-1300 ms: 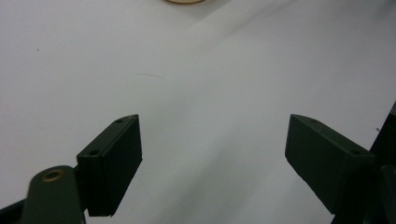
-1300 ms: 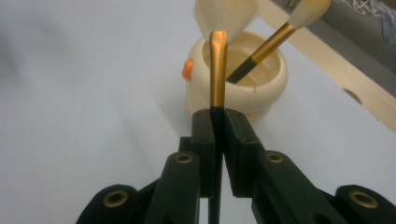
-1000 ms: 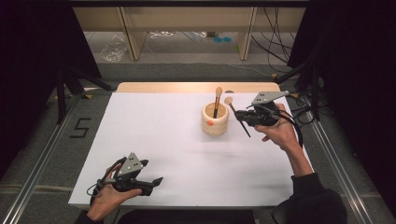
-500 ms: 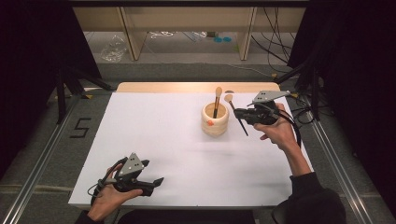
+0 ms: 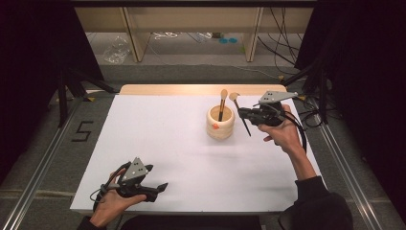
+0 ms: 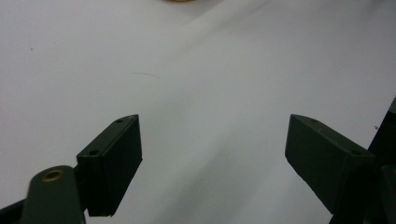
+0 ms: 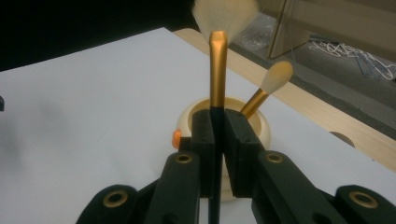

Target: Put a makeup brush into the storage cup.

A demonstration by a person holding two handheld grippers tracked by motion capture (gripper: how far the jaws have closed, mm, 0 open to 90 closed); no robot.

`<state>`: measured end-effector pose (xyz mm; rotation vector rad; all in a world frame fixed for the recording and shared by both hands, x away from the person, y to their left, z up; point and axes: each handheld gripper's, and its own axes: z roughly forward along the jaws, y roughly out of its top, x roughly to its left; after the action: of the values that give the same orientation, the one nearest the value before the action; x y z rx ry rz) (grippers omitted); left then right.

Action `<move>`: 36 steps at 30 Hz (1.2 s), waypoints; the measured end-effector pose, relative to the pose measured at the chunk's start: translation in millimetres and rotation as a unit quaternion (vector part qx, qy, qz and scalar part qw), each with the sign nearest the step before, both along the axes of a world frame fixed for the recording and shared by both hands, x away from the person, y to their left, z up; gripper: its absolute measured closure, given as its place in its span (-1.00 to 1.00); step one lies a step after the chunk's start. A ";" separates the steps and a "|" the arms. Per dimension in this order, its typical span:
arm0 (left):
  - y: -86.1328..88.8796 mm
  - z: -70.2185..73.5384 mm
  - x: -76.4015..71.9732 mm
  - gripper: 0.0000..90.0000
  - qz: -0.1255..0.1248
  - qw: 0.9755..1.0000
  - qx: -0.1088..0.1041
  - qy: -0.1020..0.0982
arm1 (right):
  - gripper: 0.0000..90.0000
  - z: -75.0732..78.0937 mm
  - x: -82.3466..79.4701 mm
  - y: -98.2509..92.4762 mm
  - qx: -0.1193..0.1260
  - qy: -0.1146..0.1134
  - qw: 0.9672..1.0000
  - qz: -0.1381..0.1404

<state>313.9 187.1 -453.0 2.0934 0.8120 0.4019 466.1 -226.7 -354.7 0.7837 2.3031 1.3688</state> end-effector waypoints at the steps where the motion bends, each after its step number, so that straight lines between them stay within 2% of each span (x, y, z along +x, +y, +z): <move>1: 0.1 0.9 0.5 -0.59 -0.001 1.000 0.002 0.002 | 0.85 0.4 0.3 0.5 0.000 -0.001 1.000 0.000; 6: -1.0 -0.6 -0.4 -0.59 0.003 1.000 -0.002 0.003 | 0.85 2.1 2.8 3.4 0.004 -0.014 1.000 -0.006; 7: -0.7 -0.4 -0.1 -0.59 0.003 1.000 -0.004 0.004 | 0.85 2.9 3.0 3.4 0.005 -0.009 1.000 -0.003; 10: -0.3 -1.1 -0.2 -0.59 0.000 1.000 -0.001 0.009 | 0.85 3.9 4.3 4.4 0.013 -0.013 1.000 -0.005; 12: -0.5 -0.9 0.0 -0.59 0.005 1.000 -0.001 0.003 | 0.85 5.2 5.1 4.7 0.015 -0.011 1.000 -0.003; 13: -0.9 -1.3 0.5 -0.59 0.006 1.000 -0.009 0.006 | 0.85 5.7 5.5 5.1 0.015 -0.012 1.000 -0.003; 15: -0.3 -1.0 0.1 -0.59 0.002 1.000 -0.004 0.011 | 0.85 6.2 6.7 7.4 0.019 -0.013 1.000 -0.003; 17: -0.7 -1.6 -0.1 -0.59 0.006 1.000 -0.008 0.007 | 0.85 6.9 7.2 8.3 0.020 -0.014 1.000 -0.003; 20: 0.4 -0.5 0.9 -0.59 0.001 1.000 0.000 0.000 | 0.85 7.9 8.4 9.8 0.020 -0.019 1.000 -0.002; 22: 0.2 -1.2 -0.3 -0.59 0.007 1.000 -0.003 0.010 | 0.85 8.3 9.6 10.6 0.022 -0.018 1.000 -0.002; 25: 0.4 0.1 0.4 -0.59 0.003 1.000 -0.003 0.002 | 0.85 9.1 10.1 12.0 0.029 -0.017 0.999 -0.005; 26: -0.4 -0.8 -0.7 -0.59 0.010 1.000 -0.007 0.007 | 0.85 9.8 10.7 12.2 0.031 -0.016 0.999 -0.001; 28: -0.4 -1.0 -0.9 -0.59 0.010 1.000 -0.005 0.007 | 0.85 11.6 11.0 12.8 0.029 -0.022 0.999 -0.004; 31: 0.4 -0.2 0.6 -0.59 0.003 1.000 -0.001 0.000 | 0.85 13.6 11.5 14.3 0.032 -0.025 0.999 -0.003; 32: -0.4 -1.0 -0.9 -0.59 0.011 1.000 -0.006 0.008 | 0.85 13.8 12.1 14.6 0.032 -0.027 0.999 -0.004; 36: 0.1 -0.4 -0.2 -0.59 0.010 1.000 -0.008 0.008 | 0.85 14.3 14.2 16.1 0.037 -0.028 0.999 -0.004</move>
<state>313.7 187.2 -453.4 2.0773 0.8425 0.3884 480.3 -210.7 -340.4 0.7666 2.2148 1.4614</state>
